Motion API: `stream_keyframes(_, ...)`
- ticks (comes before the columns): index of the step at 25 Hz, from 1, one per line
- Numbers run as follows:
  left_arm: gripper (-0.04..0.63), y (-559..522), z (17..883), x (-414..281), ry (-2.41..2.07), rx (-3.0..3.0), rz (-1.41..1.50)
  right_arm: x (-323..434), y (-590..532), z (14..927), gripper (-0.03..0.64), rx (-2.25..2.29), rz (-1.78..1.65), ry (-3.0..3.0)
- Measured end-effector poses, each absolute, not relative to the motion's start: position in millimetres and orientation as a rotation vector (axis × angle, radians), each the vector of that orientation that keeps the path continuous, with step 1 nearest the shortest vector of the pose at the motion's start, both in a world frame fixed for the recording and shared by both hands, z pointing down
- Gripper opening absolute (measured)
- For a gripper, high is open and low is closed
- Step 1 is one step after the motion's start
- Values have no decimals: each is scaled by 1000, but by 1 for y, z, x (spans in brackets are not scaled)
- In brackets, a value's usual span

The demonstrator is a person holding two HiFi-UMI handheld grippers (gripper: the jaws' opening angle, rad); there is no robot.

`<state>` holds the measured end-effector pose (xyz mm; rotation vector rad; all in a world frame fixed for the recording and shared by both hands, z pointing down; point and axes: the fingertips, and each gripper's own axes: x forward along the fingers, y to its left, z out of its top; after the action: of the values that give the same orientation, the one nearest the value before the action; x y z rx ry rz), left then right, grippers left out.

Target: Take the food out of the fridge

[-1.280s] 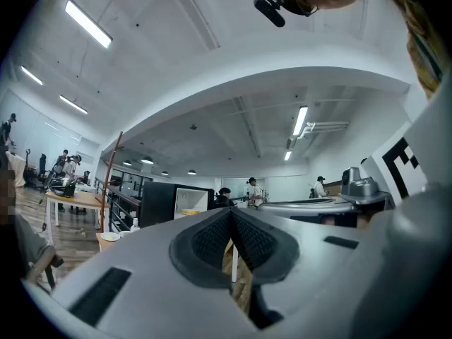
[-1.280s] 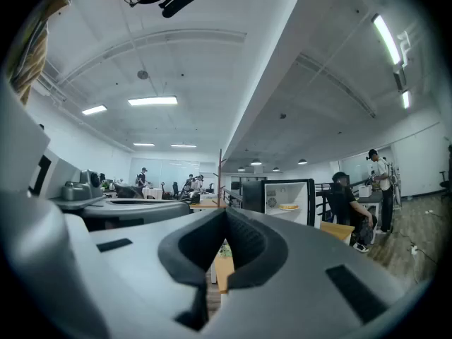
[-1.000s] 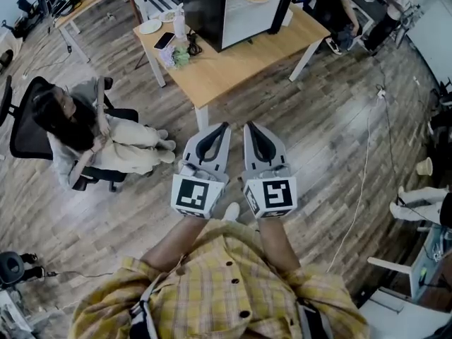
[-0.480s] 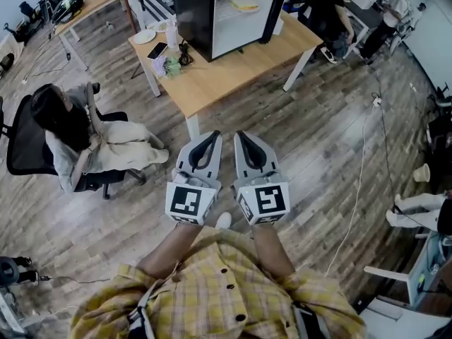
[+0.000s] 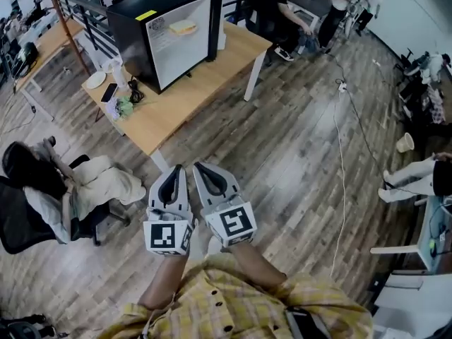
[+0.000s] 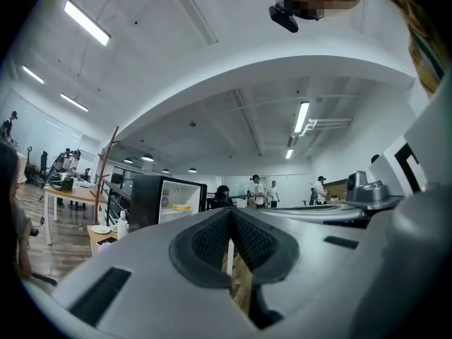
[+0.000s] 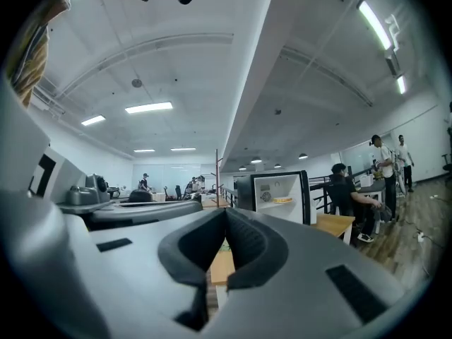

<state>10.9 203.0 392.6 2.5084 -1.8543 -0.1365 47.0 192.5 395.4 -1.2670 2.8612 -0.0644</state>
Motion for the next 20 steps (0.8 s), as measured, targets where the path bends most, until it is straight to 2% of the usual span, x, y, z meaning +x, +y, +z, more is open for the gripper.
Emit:
stream_keyframes(7, 8, 147, 398, 19, -1794, 2541, -144, 55, 139, 407, 8, -1357, -62, 2872)
stream_keyframes(20, 8, 4, 377, -7, -1741, 2616, -158, 27, 1, 390, 8, -1425, -22, 2827)
